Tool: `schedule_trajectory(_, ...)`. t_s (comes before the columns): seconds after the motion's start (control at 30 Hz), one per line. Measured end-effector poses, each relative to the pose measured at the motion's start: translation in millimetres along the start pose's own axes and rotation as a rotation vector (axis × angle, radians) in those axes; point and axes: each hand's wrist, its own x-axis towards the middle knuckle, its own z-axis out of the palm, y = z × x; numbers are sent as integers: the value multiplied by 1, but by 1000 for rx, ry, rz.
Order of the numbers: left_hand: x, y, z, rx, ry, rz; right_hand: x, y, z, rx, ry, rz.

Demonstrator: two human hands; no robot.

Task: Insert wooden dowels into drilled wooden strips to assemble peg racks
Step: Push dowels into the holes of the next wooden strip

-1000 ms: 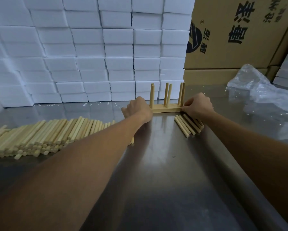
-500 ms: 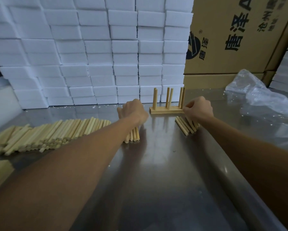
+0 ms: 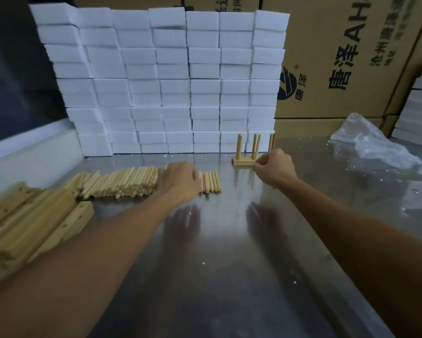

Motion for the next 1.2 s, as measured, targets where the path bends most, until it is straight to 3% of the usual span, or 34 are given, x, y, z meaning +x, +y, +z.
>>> schedule_trajectory(0.3,-43,-46,-54,131,59,-28,-38,-38,-15,44,27,-33)
schedule_trajectory(0.53,-69,-85,-91,678,38,-159,-59,-59,-24,61,41,-63)
schedule_trajectory(0.63,-78,-99,-99,805,-11,-286,-67,-61,-26,74,32,-74)
schedule_trajectory(0.77,-88,-106,-103,743,-100,-431,-77,-60,-21,102,12,-74)
schedule_trajectory(1.07,-96,-113,-106,768,-45,-266,-98,-64,2,180,-46,-123)
schedule_trajectory(1.2,-95,-103,-104,685,66,-162,-104,-67,9,248,-46,-116)
